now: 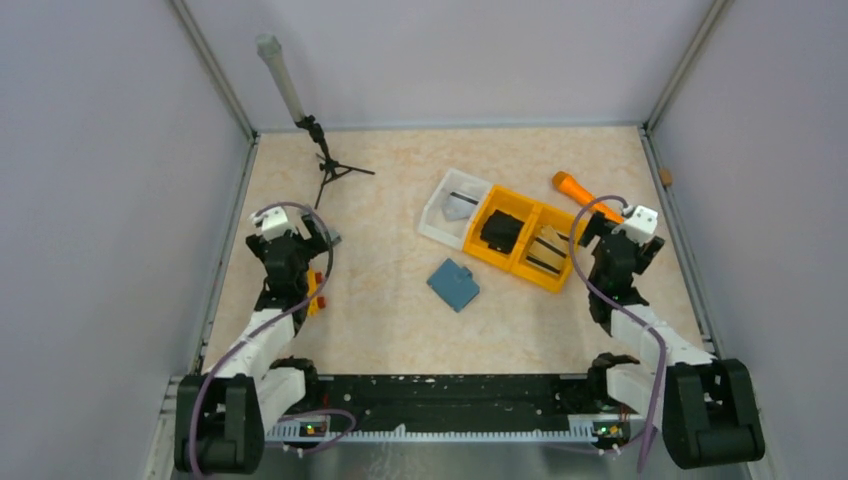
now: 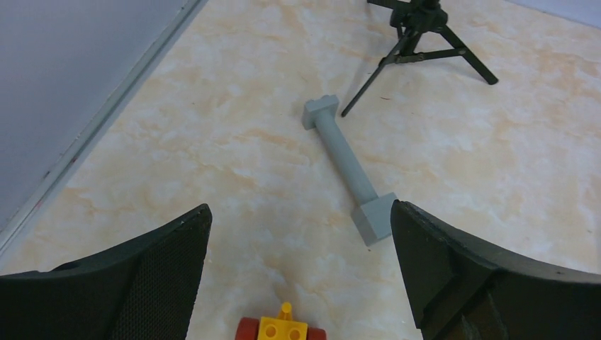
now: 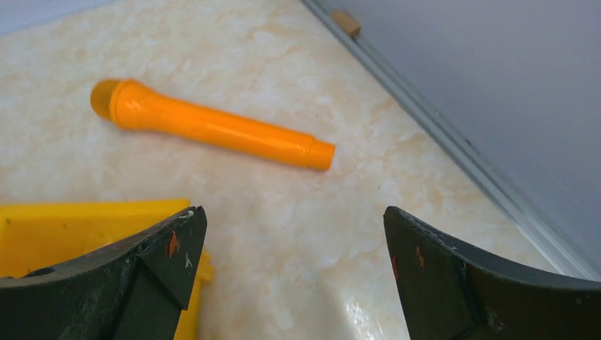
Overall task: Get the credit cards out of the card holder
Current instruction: Reset both arms
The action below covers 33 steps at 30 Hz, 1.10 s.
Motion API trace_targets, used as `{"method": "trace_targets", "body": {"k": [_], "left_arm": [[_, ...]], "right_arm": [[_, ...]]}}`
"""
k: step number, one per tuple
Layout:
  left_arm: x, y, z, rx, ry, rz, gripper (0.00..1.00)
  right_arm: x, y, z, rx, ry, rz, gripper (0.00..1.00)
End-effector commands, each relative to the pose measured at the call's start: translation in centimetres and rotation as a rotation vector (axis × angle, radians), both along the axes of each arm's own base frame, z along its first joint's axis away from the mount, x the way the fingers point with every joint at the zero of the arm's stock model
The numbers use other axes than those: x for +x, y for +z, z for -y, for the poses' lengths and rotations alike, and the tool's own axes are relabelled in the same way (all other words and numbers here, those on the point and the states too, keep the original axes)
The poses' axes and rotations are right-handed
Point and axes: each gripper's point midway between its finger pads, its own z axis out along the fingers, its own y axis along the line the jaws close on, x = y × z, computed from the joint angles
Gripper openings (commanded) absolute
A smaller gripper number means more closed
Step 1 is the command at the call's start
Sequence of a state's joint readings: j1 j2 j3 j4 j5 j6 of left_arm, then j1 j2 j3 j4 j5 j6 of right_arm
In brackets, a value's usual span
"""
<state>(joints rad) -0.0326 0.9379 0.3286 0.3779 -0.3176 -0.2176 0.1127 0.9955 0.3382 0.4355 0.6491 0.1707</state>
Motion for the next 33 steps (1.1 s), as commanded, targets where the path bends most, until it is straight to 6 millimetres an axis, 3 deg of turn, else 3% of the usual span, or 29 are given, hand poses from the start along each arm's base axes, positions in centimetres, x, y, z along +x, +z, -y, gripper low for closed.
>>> {"method": "trace_targets", "body": {"k": [1,5,8,10,15,19,22,25,33], "left_arm": [[1.5,1.7,-2.2,0.090,0.070,0.106,0.99],[2.1,1.0,-1.0,0.162,-0.029,0.151,0.96],[2.6,-0.6,-0.8,0.162,-0.043,0.106,0.94],[2.8,-0.8,-1.8,0.166,-0.019,0.104,0.93],[3.8,-1.3,-1.1,0.164,-0.071,0.069,0.90],[4.7,-2.0,-0.2,0.121,-0.110,0.092,0.94],[5.4,-2.6,0.0,0.162,-0.134,0.146,0.95],[5.9,-3.6,0.5,0.131,-0.168,0.034,0.99],[5.9,-3.4,0.3,0.141,-0.165,0.065,0.99]], "right_arm": [[1.3,0.5,-1.7,-0.050,0.148,0.139,0.98],[1.6,-1.2,-3.4,-0.077,0.263,0.135,0.97],[1.9,-1.3,-3.9,-0.071,0.290,0.169,0.97],[2.0,-1.2,-3.7,-0.071,0.276,0.190,0.97],[2.0,-2.5,-3.7,-0.079,0.278,0.205,0.96],[2.8,-3.5,-3.9,-0.075,0.285,0.154,0.96],[3.5,-3.7,-3.5,-0.072,0.253,0.134,0.97],[3.6,-3.6,-3.3,-0.072,0.245,0.135,0.98],[3.5,-3.7,-3.4,-0.071,0.245,0.134,0.99]]}}
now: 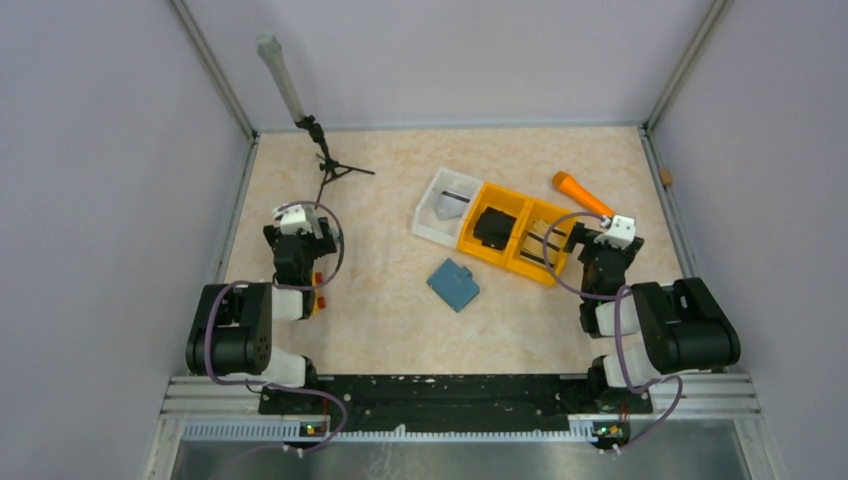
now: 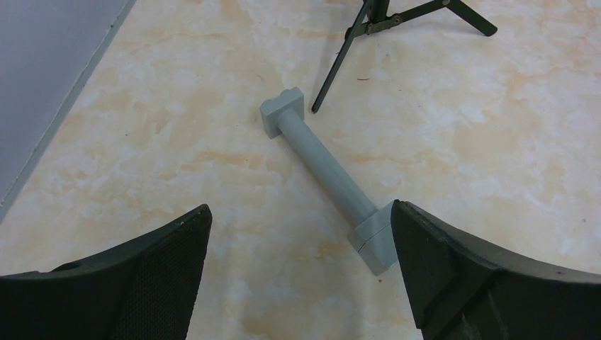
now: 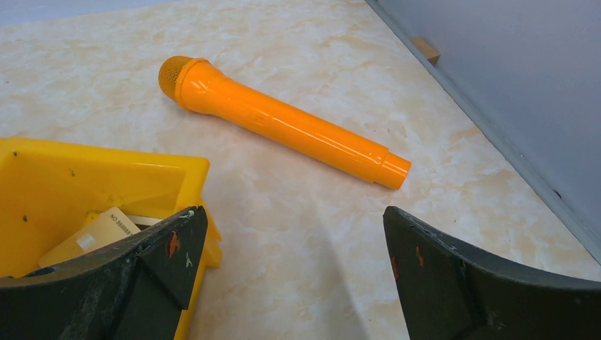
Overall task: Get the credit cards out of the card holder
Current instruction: Reset both arms
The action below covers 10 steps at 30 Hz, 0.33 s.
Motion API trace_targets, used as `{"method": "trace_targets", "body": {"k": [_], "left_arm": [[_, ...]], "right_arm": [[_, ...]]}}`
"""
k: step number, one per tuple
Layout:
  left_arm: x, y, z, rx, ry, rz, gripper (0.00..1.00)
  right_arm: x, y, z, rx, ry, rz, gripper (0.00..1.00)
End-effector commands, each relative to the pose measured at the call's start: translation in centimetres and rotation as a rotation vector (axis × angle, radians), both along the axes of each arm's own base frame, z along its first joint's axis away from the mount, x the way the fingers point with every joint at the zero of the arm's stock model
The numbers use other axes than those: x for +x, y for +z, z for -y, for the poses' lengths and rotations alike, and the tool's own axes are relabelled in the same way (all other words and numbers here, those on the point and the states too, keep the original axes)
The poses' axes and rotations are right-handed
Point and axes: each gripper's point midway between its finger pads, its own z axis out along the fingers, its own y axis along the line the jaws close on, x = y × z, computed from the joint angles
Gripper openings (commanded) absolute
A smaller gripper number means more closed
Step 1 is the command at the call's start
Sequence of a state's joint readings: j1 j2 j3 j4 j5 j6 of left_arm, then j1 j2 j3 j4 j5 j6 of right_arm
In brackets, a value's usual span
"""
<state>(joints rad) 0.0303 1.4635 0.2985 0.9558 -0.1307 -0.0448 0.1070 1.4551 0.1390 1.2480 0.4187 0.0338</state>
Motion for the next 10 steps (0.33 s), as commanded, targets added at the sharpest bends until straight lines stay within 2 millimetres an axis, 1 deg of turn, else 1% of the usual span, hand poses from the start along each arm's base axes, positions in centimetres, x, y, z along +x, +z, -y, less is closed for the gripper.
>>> {"method": "trace_targets", "body": {"k": [1,10], "left_arm": [[1.06,2.29,0.01,0.010,-0.014,0.081,0.99],[1.12,2.35,0.03,0.009,-0.014,0.081,0.99]], "right_arm": [[0.89,1.21,-0.23,0.008,0.009,0.042,0.99],[0.90,1.23,-0.21,0.007,0.009,0.042,0.99]]}}
